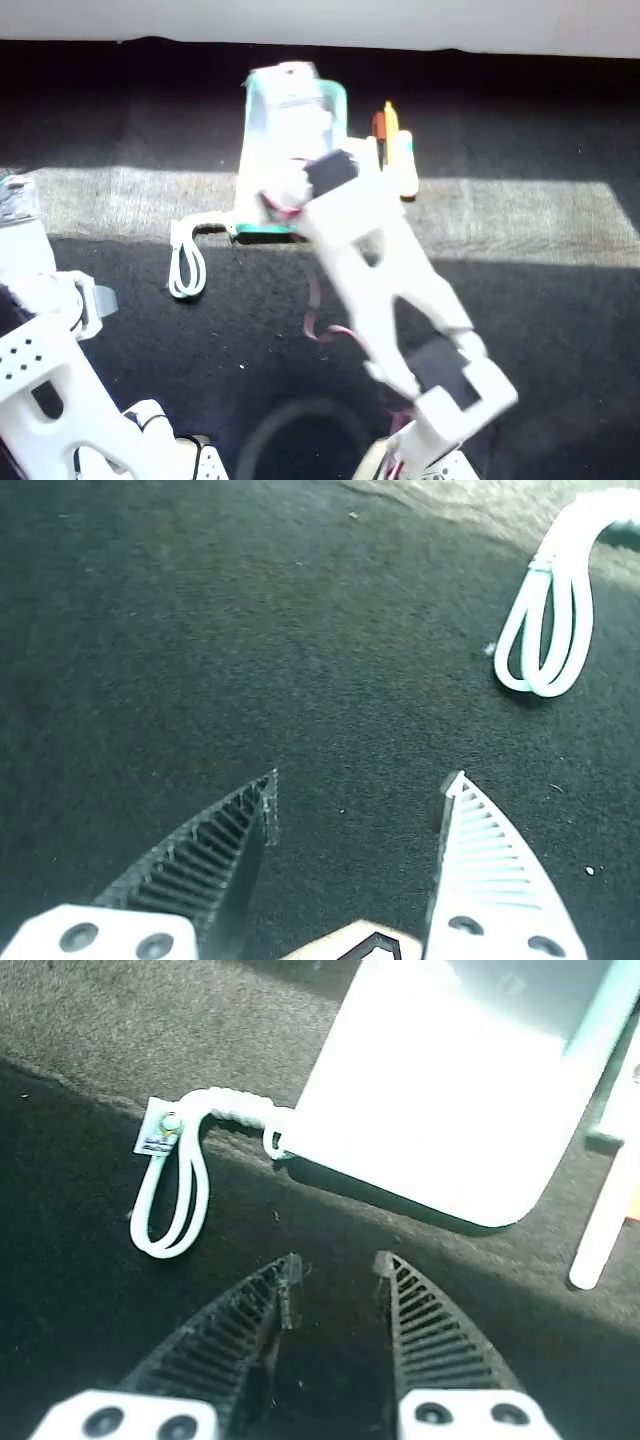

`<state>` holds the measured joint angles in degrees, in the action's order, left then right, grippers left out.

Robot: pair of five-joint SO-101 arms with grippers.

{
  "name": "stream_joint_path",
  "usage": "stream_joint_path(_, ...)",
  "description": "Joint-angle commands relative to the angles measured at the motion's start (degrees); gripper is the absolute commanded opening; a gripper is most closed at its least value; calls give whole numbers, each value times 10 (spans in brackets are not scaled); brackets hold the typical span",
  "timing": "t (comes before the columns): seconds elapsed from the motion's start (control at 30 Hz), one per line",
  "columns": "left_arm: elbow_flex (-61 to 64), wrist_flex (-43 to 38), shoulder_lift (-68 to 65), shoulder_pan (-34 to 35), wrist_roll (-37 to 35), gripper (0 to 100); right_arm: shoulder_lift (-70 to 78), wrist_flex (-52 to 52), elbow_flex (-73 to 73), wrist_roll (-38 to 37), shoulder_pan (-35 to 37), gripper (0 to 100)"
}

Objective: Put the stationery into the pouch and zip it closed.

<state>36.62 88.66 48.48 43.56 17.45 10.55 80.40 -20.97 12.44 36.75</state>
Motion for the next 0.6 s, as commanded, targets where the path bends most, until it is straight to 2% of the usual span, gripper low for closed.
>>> stream_joint_path(0.0,-20,4,39,43,-1,262,124,-7,-155,-8,38,193)
stream_joint_path(0.2,-19,4,105,82,0,262,308,-3,-356,-19,70,228)
stream_joint_path(0.27,-19,4,124,82,0,262,355,-1,-401,-69,79,229)
stream_joint_path(0.47,-14,5,149,82,0,262,453,73,-491,-280,122,231)
stream_joint_path(0.57,5,15,153,81,0,262,483,74,-531,-333,134,231)
